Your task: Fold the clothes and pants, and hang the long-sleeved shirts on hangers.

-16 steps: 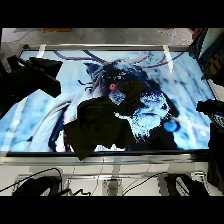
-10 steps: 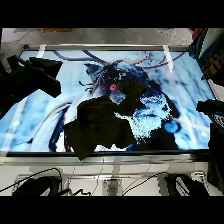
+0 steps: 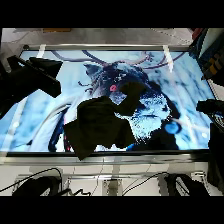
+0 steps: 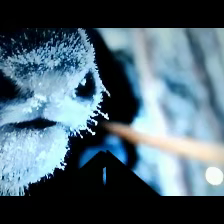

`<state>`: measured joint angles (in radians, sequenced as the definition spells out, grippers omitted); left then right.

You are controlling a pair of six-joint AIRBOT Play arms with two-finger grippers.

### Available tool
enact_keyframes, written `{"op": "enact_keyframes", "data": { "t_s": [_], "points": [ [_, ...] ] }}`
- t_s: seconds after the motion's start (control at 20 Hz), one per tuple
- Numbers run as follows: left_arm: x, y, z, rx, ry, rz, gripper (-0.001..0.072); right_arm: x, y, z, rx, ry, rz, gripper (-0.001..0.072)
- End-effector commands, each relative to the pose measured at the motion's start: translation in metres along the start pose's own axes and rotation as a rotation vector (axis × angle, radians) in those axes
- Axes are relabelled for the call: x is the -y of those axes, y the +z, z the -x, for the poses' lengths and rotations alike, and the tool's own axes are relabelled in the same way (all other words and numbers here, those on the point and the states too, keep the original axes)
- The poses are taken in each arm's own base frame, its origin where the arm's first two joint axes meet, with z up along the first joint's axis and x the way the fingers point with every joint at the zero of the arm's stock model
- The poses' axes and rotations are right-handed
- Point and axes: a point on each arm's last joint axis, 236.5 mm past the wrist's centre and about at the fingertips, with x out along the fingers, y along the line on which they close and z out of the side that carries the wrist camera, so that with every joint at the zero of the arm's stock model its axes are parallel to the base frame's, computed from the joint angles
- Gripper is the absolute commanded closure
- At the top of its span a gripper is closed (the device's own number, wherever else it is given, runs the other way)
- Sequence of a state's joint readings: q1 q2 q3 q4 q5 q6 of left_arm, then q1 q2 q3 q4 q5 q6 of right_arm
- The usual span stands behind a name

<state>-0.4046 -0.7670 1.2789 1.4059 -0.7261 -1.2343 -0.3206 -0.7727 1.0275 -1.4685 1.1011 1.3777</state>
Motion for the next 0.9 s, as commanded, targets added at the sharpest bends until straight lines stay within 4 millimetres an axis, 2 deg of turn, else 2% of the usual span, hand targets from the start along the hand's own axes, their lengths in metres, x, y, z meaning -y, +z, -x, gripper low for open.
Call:
{"op": "enact_keyframes", "data": {
  "t_s": [0.0, 0.1, 0.2, 0.3, 0.35, 0.45, 0.55, 0.7, 0.75, 0.85],
  "points": [
    [0.0, 0.0, 0.0, 0.001, -0.001, 0.004, 0.0689, -0.008, 0.029, 0.004, 0.12, 0.037, -0.032, 0.0672],
    [0.0, -0.002, -0.002, -0.007, 0.0, 0.0, 0.0689, -0.024, 0.038, 0.009, 0.148, 0.108, -0.073, 0.0672],
    [0.004, -0.021, -0.005, -0.086, -0.021, -0.003, 0.0689, -0.04, 0.044, 0.015, 0.166, 0.177, -0.11, 0.0672],
    [0.015, -0.066, -0.008, -0.265, -0.07, -0.008, 0.0689, -0.052, 0.047, 0.018, 0.172, 0.233, -0.14, 0.0673],
    [0.021, -0.095, -0.007, -0.378, -0.097, 0.005, 0.0688, -0.06, 0.046, 0.019, 0.164, 0.268, -0.155, 0.0672],
    [0.035, -0.147, -0.008, -0.546, -0.142, 0.041, 0.0689, -0.075, 0.034, 0.02, 0.102, 0.333, -0.156, 0.0673],
    [0.048, -0.194, -0.01, -0.643, -0.176, 0.068, 0.0689, -0.089, -0.002, 0.019, -0.047, 0.387, -0.089, 0.0673],
    [0.071, -0.261, -0.004, -0.737, -0.209, 0.134, 0.0689, -0.119, -0.073, 0.015, -0.286, 0.508, 0.077, 0.0674],
    [0.08, -0.272, -0.003, -0.73, -0.225, 0.171, 0.0689, -0.141, -0.092, 0.014, -0.335, 0.581, 0.103, 0.0674],
    [0.089, -0.28, -0.004, -0.678, -0.2, 0.293, 0.0689, -0.189, -0.135, 0.02, -0.431, 0.762, 0.176, 0.0673]
  ]
}}
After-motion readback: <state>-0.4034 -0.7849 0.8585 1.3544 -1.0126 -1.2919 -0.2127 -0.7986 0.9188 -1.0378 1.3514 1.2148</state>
